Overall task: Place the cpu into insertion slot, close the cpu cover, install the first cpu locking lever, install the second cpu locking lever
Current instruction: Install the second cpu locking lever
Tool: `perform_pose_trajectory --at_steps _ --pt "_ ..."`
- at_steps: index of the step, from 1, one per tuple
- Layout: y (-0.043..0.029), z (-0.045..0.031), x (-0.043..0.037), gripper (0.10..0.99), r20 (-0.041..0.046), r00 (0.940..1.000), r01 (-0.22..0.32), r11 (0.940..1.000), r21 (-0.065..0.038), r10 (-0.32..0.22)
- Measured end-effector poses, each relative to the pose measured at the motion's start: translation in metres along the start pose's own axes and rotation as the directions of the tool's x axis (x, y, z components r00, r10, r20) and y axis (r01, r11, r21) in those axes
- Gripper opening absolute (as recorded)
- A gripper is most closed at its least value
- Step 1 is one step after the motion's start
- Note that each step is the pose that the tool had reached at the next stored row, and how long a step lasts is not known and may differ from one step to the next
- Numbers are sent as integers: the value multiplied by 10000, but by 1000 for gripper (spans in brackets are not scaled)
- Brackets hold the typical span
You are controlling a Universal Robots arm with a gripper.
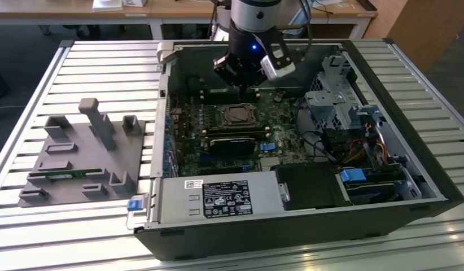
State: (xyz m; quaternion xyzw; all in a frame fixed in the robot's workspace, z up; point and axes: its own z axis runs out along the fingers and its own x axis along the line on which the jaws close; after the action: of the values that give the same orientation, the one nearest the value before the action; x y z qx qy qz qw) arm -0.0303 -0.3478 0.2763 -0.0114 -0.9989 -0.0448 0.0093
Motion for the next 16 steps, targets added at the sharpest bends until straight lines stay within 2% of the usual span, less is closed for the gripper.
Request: perform_pose_trajectory --at_steps 9,12,16 --pt "-5 22 0 106 -1 10000 -2 10000 3 2" --pt "-67 16 -1 106 0 10000 0 10000 2 0" --pt "-83 61 -2 106 -1 10000 -1 10000 3 1"
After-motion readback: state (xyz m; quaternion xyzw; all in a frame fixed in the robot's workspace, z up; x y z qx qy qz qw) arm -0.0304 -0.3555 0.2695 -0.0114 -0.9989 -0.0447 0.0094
